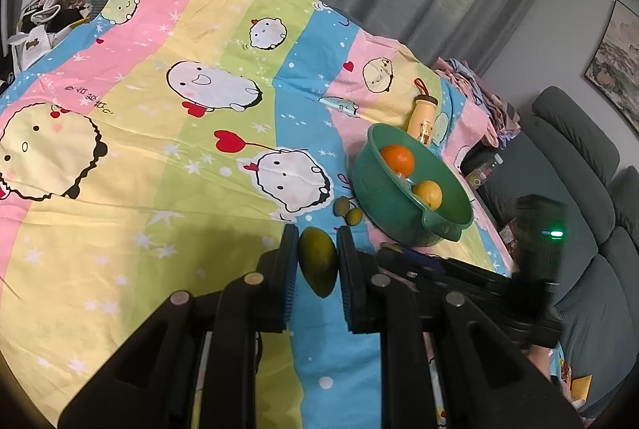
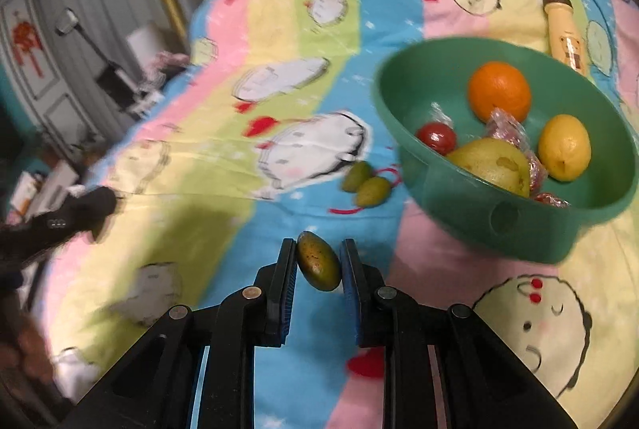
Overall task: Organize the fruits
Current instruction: 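Grasp another small green fruit with the right gripper while the left holds its own, then carry both small green fruits over the green basin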
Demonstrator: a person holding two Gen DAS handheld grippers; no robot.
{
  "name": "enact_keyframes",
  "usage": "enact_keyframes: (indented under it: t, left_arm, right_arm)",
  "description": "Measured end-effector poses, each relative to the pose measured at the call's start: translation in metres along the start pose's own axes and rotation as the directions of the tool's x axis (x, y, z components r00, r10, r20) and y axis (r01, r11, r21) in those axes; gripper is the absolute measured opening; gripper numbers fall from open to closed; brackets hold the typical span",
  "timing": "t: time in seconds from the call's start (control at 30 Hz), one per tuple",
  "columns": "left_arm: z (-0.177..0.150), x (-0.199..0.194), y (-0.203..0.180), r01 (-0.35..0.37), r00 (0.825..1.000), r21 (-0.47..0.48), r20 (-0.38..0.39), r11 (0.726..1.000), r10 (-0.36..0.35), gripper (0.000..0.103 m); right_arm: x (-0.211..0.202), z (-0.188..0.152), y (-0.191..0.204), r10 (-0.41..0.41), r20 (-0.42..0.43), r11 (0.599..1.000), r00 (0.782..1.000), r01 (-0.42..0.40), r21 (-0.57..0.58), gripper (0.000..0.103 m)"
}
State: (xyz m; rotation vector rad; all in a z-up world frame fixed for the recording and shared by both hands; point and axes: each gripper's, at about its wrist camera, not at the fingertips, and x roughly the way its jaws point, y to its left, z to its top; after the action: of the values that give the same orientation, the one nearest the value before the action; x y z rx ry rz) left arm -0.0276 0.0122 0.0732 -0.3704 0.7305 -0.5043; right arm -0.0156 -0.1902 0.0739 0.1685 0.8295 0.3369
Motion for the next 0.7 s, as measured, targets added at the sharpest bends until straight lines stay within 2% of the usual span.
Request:
enact_keyframes:
  t: [0.23,0.47,0.7]
  left_arm:
    - [-0.002,0.004,-0.008,-0.002,1.0,0.027,-0.008,1.0,0.002,0.019]
    - [-0.004,0.012,-0.018,-0.019,1.0,0.056,-0.018,0.998,0.02,0.019]
    - [-0.006,0.018,-0.03,-0.028,0.999,0.091,-0.023,0.995,0.03,0.019]
  right_arm:
    - [-0.036,0.002,0.003,0.089,0.071,0.996,0.994,-0.09,0.005,0.024]
    - [-0.055,0.01,-0.01,0.118,0.131,0.993,0.984,-0.121,0.016,0.024]
    - [-0.069,0.021,-0.033,0.101,0.179,0.994,0.979,-0.107,0.024,0.024]
